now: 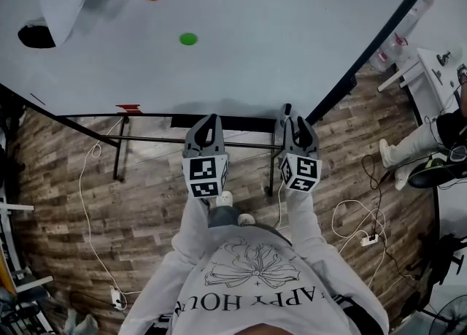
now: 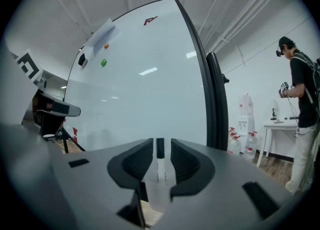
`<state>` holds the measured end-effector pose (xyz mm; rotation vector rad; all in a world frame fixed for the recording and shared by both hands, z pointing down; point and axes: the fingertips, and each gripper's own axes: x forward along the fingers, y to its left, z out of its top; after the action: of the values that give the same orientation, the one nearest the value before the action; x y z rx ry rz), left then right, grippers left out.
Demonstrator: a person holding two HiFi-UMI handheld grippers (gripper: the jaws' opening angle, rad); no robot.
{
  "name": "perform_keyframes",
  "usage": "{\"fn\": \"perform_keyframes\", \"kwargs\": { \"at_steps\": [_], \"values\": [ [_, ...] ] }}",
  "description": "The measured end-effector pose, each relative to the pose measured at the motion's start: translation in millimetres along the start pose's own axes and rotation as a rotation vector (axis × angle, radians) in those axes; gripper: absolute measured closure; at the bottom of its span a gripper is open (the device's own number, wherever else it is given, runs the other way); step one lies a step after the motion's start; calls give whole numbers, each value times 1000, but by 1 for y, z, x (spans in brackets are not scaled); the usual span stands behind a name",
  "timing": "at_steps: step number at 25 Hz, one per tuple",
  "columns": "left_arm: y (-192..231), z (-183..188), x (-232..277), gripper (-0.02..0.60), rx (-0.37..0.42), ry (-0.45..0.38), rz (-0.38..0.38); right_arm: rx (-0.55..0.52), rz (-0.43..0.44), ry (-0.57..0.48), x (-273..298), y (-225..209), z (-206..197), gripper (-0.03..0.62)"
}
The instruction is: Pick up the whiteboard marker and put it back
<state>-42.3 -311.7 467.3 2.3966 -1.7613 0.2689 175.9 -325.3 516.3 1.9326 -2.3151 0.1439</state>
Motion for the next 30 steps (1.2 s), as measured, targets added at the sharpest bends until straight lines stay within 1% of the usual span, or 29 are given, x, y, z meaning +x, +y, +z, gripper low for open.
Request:
{"fn": "perform_keyframes", "kwargs": {
  "at_steps": [5, 11, 19, 24, 30],
  "values": [
    [1, 9, -1, 575, 1, -23, 6, 21, -29, -54, -6, -1, 29, 496],
    [6, 27, -4, 575, 0, -71, 20, 19, -18, -128, -12, 12, 67, 502],
    [13, 58, -14, 575, 10, -140, 41, -11, 0, -184, -17, 29, 98, 537],
    [19, 67, -22, 575, 21, -165, 60, -6, -18, -209, -22, 29, 110, 560],
    [21, 67, -29, 575, 10, -170, 71, 4, -21, -201, -25, 30, 108, 571]
  ]
}}
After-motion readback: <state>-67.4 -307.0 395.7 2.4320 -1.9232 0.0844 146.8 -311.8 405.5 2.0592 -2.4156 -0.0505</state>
